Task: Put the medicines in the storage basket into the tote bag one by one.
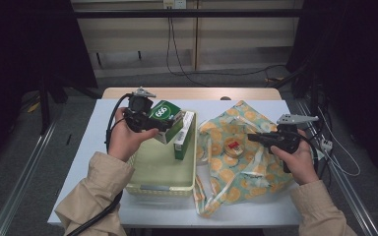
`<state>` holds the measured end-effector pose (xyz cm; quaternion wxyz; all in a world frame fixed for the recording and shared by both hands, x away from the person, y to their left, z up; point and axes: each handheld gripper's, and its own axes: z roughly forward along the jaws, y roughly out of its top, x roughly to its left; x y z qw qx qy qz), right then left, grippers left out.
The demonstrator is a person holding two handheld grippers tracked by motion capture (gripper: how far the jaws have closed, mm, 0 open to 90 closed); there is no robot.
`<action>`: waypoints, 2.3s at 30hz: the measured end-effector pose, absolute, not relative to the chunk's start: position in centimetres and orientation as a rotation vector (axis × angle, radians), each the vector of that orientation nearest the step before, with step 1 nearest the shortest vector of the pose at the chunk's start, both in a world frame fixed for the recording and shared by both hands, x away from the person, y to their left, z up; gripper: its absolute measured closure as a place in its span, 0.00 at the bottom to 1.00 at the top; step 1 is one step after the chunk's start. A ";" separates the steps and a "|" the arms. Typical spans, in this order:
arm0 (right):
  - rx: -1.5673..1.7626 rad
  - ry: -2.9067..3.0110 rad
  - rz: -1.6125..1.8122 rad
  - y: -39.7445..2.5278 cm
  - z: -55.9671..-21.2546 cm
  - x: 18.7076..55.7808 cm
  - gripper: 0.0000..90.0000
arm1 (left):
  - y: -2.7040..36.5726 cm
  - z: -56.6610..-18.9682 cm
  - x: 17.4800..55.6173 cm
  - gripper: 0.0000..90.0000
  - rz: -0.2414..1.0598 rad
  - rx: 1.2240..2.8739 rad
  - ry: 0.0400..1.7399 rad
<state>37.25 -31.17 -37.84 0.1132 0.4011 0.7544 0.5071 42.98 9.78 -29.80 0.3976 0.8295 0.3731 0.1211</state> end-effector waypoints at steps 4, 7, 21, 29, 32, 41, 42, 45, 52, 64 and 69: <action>1.176 2.212 1.487 -31.2 -37.9 37.3 1.00 | 8.1 -28.9 42.1 0.21 0.288 2.096 0.872; 1.179 2.212 1.488 -31.2 -37.9 37.3 1.00 | 6.4 -28.3 41.3 0.21 0.261 2.098 0.812; 1.177 2.207 1.487 -31.3 -37.6 37.1 1.00 | -0.8 -30.8 39.6 0.21 0.171 2.156 0.656; 1.174 2.206 1.471 -31.3 -37.2 37.0 1.00 | -2.8 -33.2 39.5 0.21 0.138 2.202 0.625; 1.170 2.195 1.474 -31.4 -36.9 36.9 1.00 | -3.5 -34.1 39.6 0.20 0.123 2.220 0.627; 1.160 2.206 1.464 -30.9 -36.5 37.1 1.00 | -5.8 -35.8 39.6 0.20 0.073 2.253 0.589; 1.155 2.207 1.463 -30.8 -36.4 37.1 1.00 | -5.9 -35.9 39.6 0.20 0.070 2.250 0.593; 1.158 2.205 1.464 -30.8 -36.3 37.1 1.00 | -6.3 -36.1 39.7 0.20 0.066 2.254 0.585; 1.157 2.203 1.472 -30.9 -36.2 37.1 1.00 | -7.0 -36.7 39.5 0.20 0.029 2.282 0.552; 1.161 2.206 1.479 -30.8 -36.3 37.2 1.00 | -7.8 -37.9 39.8 0.20 0.004 2.301 0.567; 1.154 2.214 1.479 -30.7 -36.4 37.3 1.00 | -8.2 -38.1 40.5 0.19 0.044 2.299 0.575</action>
